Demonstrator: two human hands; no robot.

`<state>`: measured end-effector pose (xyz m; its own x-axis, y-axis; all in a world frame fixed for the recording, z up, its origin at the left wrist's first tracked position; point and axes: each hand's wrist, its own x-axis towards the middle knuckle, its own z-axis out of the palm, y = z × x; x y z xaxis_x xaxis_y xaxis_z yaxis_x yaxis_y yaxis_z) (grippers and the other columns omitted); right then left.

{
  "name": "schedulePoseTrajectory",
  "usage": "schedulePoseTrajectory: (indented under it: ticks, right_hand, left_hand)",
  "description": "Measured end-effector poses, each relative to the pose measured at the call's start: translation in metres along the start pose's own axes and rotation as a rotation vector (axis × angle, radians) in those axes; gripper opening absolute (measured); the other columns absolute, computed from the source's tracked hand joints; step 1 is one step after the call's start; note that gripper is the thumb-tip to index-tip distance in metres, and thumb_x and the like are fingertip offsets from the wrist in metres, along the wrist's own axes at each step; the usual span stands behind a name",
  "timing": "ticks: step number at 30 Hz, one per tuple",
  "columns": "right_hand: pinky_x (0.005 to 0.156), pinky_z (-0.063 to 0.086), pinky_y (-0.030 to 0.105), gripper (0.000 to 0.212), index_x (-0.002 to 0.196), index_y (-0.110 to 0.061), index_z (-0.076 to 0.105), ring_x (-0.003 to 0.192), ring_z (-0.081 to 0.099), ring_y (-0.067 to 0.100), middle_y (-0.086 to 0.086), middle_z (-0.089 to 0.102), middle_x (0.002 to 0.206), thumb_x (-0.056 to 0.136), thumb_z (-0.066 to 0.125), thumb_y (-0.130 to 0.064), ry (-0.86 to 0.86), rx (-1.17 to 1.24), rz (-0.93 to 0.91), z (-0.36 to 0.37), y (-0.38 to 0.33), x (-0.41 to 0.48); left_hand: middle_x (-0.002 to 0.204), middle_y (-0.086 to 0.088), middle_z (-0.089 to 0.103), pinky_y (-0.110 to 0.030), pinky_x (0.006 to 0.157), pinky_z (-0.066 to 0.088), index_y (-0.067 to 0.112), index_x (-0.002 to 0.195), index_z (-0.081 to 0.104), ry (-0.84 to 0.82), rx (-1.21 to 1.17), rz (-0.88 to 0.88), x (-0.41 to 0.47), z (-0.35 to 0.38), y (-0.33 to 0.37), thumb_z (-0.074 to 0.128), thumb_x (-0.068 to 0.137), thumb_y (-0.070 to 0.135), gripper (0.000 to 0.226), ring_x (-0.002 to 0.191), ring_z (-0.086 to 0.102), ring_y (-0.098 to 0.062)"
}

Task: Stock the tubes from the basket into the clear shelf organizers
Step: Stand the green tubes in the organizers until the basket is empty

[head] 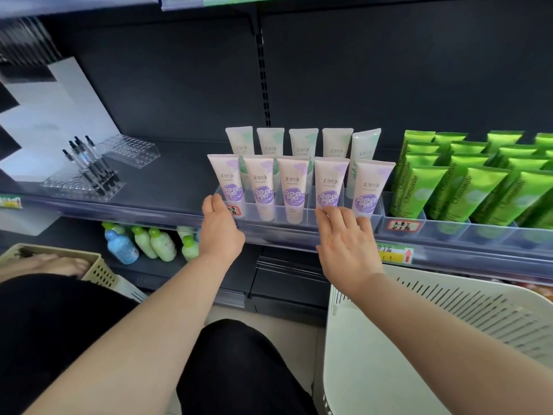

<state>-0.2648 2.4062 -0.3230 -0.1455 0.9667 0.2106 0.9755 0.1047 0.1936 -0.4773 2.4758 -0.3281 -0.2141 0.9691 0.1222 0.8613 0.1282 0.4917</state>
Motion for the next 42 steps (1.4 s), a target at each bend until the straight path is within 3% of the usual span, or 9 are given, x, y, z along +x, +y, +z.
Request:
schedulePoseTrajectory:
  ticks: [29, 42]
  right_hand:
    - [0.083, 0.043, 0.039, 0.044, 0.124, -0.007, 0.046, 0.099, 0.047, 0.028, 0.011, 0.05, 0.113, 0.082, 0.053, -0.014, 0.033, 0.026, -0.01, -0.002, 0.012, 0.002]
    - [0.084, 0.041, 0.037, 0.048, 0.127, -0.009, 0.045, 0.101, 0.046, 0.026, 0.008, 0.049, 0.116, 0.083, 0.059, -0.023, 0.034, -0.008, 0.032, 0.002, 0.036, -0.01]
  left_hand:
    - [0.155, -0.01, 0.02, -0.036, 0.1, 0.04, 0.005, 0.148, 0.023, -0.018, 0.012, -0.026, -0.004, -0.001, 0.013, 0.06, 0.081, -0.006, 0.078, 0.129, 0.043, -0.032]
    - [0.156, -0.011, 0.017, -0.036, 0.103, 0.037, 0.004, 0.149, 0.02, -0.041, -0.016, 0.014, -0.018, 0.008, 0.033, 0.056, 0.081, -0.008, 0.078, 0.133, 0.039, -0.031]
